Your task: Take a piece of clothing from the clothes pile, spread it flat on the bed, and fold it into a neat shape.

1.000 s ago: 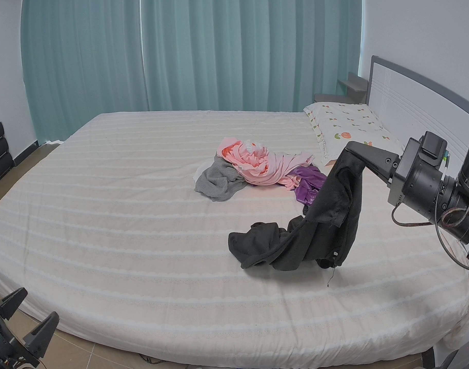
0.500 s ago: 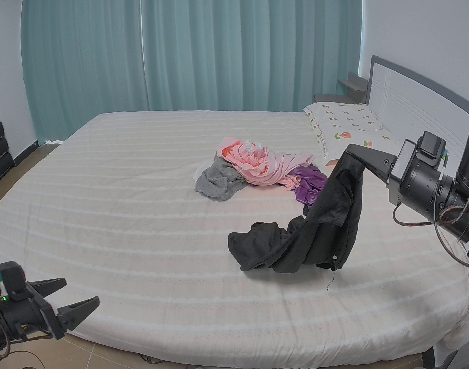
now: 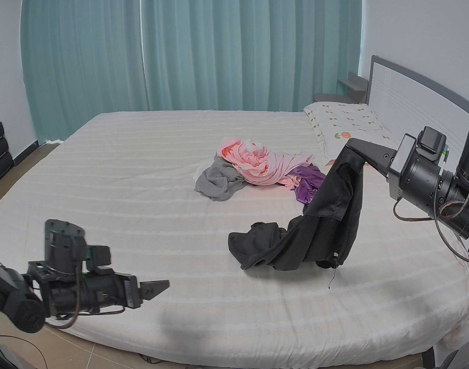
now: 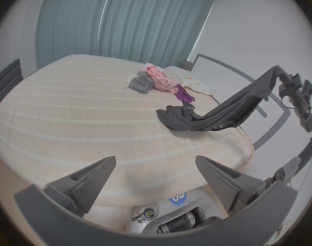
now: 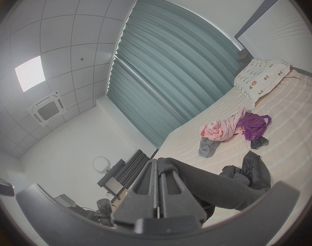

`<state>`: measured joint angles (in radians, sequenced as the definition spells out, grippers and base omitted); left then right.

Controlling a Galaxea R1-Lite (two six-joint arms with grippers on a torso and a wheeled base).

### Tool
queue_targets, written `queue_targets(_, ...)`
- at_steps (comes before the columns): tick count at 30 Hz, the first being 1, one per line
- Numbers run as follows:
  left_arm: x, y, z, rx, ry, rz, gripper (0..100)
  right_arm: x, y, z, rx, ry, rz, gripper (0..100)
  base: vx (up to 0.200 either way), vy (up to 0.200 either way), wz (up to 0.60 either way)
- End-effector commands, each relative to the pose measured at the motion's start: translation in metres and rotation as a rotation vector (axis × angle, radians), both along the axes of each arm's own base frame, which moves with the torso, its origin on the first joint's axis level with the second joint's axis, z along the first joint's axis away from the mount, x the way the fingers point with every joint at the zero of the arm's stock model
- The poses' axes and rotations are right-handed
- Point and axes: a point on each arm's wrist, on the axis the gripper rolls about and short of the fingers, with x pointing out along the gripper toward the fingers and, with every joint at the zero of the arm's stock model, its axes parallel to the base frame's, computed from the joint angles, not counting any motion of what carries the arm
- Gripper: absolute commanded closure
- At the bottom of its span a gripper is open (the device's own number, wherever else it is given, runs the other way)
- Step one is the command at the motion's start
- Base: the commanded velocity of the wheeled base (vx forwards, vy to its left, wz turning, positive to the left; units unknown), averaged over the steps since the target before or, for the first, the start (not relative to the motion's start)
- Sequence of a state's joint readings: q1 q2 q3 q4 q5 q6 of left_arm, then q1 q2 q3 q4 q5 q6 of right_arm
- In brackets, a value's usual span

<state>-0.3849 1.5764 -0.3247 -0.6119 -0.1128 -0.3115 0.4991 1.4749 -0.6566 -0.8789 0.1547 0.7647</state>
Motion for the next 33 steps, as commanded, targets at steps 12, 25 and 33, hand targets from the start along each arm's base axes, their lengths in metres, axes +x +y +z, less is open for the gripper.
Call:
queue_targets(12,0.079,-0.12,-0.092,-0.01,0.037,-0.049,0,-0.009,0.007,0.009,0.014,-0.03,0.03,100,0.0,0.0,0.0)
queue_targets(25,0.127,-0.155,-0.131,-0.001,-0.025,-0.033,0,-0.01,0.009,0.018,0.03,-0.059,0.019,100,0.0,0.0,0.0)
queue_targets(33,0.171,-0.176,-0.146,0.01,-0.15,0.086,0,-0.011,0.007,0.02,0.034,-0.067,0.016,100,0.0,0.0,0.0)
